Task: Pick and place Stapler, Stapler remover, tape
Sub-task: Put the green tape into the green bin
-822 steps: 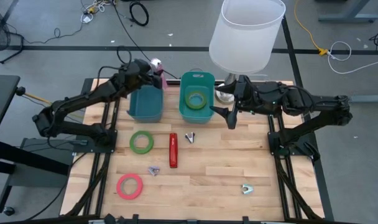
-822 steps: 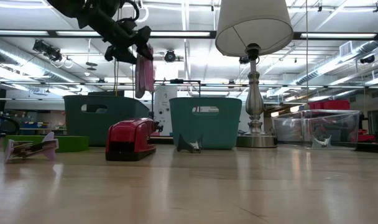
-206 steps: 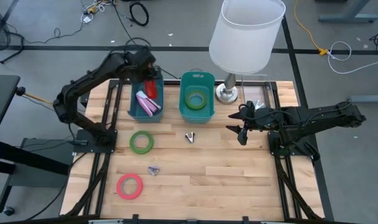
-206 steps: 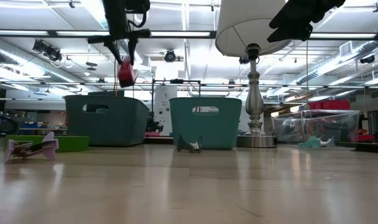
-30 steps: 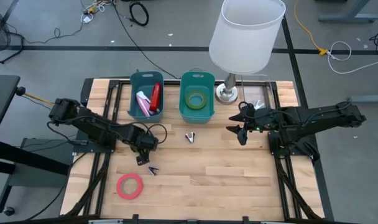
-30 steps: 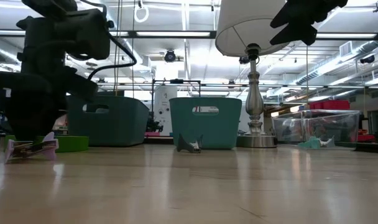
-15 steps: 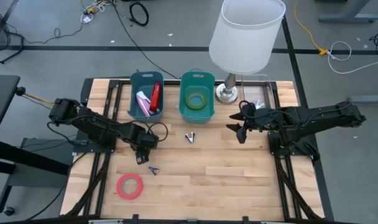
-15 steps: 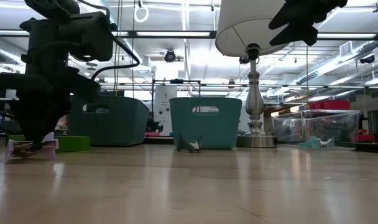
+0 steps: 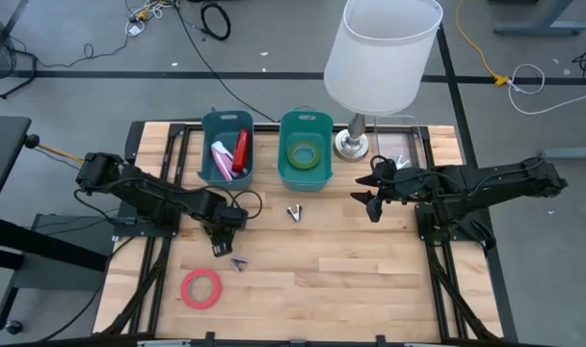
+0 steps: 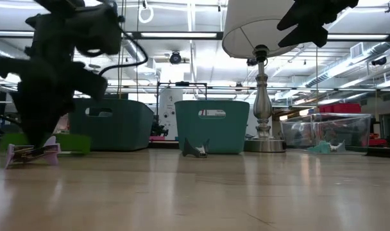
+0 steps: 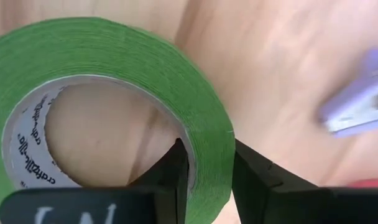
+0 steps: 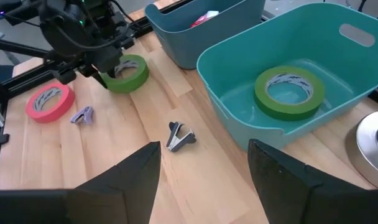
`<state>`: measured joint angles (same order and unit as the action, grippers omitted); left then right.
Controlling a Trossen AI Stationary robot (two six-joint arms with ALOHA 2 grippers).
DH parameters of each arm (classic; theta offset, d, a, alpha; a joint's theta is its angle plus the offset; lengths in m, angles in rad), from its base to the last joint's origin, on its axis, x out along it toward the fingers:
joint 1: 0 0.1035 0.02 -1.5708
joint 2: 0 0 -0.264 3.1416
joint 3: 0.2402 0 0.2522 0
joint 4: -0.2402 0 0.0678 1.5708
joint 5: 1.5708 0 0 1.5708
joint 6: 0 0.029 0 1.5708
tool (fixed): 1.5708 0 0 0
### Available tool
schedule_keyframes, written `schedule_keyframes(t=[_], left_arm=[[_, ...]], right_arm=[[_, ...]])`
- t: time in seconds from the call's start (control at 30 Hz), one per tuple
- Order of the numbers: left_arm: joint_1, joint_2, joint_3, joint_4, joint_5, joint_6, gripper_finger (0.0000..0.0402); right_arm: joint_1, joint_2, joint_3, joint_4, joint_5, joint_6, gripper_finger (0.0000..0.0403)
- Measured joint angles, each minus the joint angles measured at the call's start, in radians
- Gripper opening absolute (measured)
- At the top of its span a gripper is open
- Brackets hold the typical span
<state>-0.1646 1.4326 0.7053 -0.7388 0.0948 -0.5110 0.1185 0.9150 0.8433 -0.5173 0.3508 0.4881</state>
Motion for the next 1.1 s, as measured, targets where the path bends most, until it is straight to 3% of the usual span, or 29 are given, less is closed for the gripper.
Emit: schedule_keyframes(t=[0.27, 0.67, 0.87, 1.1], left_arm=[[0.010, 0.000, 0.190, -0.077, -0.005, 0.065, 0.0106], [0.144, 0.000, 0.484, -0.113, -0.030, 0.175, 0.0100], [0.223, 0.000, 0.564, -0.101, -0.051, 0.224, 0.0095], [0.318, 0.000, 0.578, 0.077, -0.076, 0.290, 0.0098]], right_arm=[[0.000, 0.000, 0.000, 0.000, 0.000, -0.003, 0.0239], [0.000, 0.000, 0.000, 0.001, 0.000, -0.003, 0.0239], [0.000, 0.000, 0.000, 0.001, 0.000, -0.003, 0.0239], [0.000, 0.000, 0.000, 0.001, -0.003, -0.003, 0.0239]])
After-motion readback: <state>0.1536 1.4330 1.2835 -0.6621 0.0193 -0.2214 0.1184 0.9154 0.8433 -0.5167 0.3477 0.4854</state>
